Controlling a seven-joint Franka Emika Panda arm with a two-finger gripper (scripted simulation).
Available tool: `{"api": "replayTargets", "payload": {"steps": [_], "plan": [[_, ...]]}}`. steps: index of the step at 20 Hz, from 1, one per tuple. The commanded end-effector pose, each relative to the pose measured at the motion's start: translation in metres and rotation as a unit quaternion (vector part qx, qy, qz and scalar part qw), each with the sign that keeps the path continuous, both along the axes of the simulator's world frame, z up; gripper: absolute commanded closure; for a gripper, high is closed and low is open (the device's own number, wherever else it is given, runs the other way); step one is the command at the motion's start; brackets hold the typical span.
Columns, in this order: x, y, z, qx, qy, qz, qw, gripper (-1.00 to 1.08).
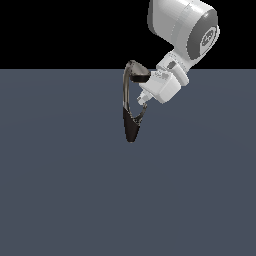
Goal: Turn on the faucet by rotating a designated handle.
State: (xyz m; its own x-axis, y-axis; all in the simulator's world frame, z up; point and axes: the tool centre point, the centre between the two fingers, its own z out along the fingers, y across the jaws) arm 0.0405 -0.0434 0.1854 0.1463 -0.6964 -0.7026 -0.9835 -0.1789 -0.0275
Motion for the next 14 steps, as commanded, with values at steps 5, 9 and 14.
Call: {"api": "replayTargets", "payload": {"steps": [5, 9, 14], "plan": [[-0.013, -0.005, -0.003, 0.001, 0.001, 0.002, 1.0, 1.08], [-0.023, -0.027, -0.025, 0.001, 0.006, 0.0, 1.0, 1.08], [-0.032, -0.049, -0.046, 0.001, 0.011, -0.002, 0.9999, 1.08]]}}
